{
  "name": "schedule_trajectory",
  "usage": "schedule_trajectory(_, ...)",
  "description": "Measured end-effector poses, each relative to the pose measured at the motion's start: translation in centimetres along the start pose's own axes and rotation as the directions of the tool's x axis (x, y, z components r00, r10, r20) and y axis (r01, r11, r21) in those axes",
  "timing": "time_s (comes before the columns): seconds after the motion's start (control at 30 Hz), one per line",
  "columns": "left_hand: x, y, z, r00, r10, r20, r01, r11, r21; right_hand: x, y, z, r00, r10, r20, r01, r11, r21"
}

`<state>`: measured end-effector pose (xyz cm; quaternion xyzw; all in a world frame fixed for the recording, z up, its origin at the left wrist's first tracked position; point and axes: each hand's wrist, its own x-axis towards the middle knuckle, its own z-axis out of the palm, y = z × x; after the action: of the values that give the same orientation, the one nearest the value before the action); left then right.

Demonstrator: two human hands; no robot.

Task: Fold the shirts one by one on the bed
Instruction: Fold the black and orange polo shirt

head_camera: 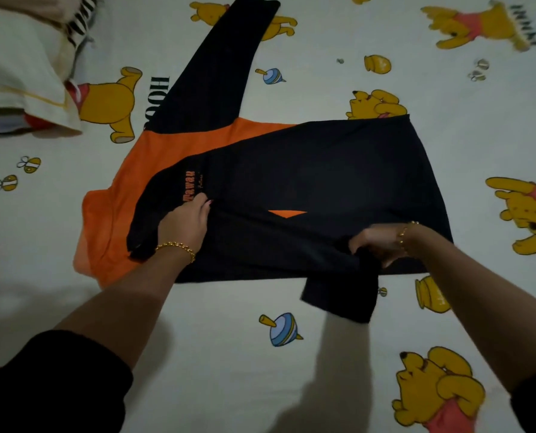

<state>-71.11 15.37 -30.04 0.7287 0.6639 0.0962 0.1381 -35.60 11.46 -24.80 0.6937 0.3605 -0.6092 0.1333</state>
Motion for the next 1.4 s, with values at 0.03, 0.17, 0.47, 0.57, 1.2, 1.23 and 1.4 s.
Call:
schedule_trajectory(0.03, 0.0, -0.1, 0.1, 1.0, -0.024, 0.0, 0.024, 1.0, 0.005, 0.1, 0.4, -0.8, 0.997, -0.01, -0.074, 0.006, 0.999, -0.045)
schedule_trajectory(0.17, 0.3, 0.2, 0.5, 0.998, -0.058, -0.005, 0.058, 0.998, 0.026, 0.4, 1.6, -2.6, 0.968, -0.111, -0.226, 0.178, 0.936, 0.303)
schedule_trajectory(0.47, 0.8, 0.7, 0.6, 0.994, -0.103, -0.037, 0.106, 0.992, 0.071, 1.2, 0.9, -5.0, 0.821, -0.331, -0.466, 0.11, 0.891, -0.44)
schedule_trajectory(0.57, 1.0, 1.5, 0.9, 0.99, -0.125, -0.07, 0.132, 0.986, 0.1, 2.3, 1.6, -5.8, 0.701, -0.452, -0.552, 0.053, 0.805, -0.592)
schedule_trajectory(1.2, 1.0, 9.2, 4.5, 0.988, 0.15, -0.036, -0.146, 0.983, 0.11, 4.6, 8.8, -8.5, 0.569, -0.465, -0.679, 0.074, 0.851, -0.521)
schedule_trajectory(1.23, 0.5, 9.8, 4.9, 0.98, 0.2, -0.012, -0.198, 0.975, 0.106, 4.6, 9.6, -8.4, 0.566, -0.466, -0.681, 0.06, 0.846, -0.529)
schedule_trajectory(1.4, -1.3, 12.6, 7.1, 0.906, 0.375, 0.196, -0.401, 0.91, 0.111, 4.6, 10.6, -9.2, 0.456, -0.477, -0.751, -0.02, 0.838, -0.545)
